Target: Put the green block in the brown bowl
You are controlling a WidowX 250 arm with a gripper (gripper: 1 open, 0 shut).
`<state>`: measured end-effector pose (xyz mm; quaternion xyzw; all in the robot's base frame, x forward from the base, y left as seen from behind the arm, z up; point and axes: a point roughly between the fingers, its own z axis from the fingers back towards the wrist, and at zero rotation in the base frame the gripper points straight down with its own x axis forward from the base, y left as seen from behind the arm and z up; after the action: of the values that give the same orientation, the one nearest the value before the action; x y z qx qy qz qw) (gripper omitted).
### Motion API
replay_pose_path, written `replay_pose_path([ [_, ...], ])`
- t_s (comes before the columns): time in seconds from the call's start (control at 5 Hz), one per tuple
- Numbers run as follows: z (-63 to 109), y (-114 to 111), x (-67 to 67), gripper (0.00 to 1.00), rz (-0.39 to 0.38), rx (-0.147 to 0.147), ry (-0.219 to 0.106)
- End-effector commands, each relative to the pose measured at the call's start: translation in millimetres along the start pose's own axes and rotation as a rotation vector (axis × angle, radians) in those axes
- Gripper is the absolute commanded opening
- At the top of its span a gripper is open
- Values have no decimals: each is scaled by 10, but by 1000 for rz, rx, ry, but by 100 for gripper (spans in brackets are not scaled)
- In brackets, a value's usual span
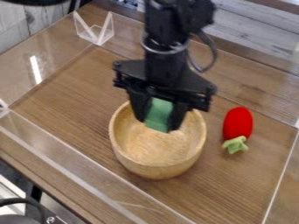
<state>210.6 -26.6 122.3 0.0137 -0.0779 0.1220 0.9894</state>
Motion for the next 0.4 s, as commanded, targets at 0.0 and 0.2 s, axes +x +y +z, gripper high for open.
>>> replay_pose_path([
  [0.0,-32,98,66,100,-45,-26,-11],
  [0.2,16,110,107,100,-85,-42,-11],
])
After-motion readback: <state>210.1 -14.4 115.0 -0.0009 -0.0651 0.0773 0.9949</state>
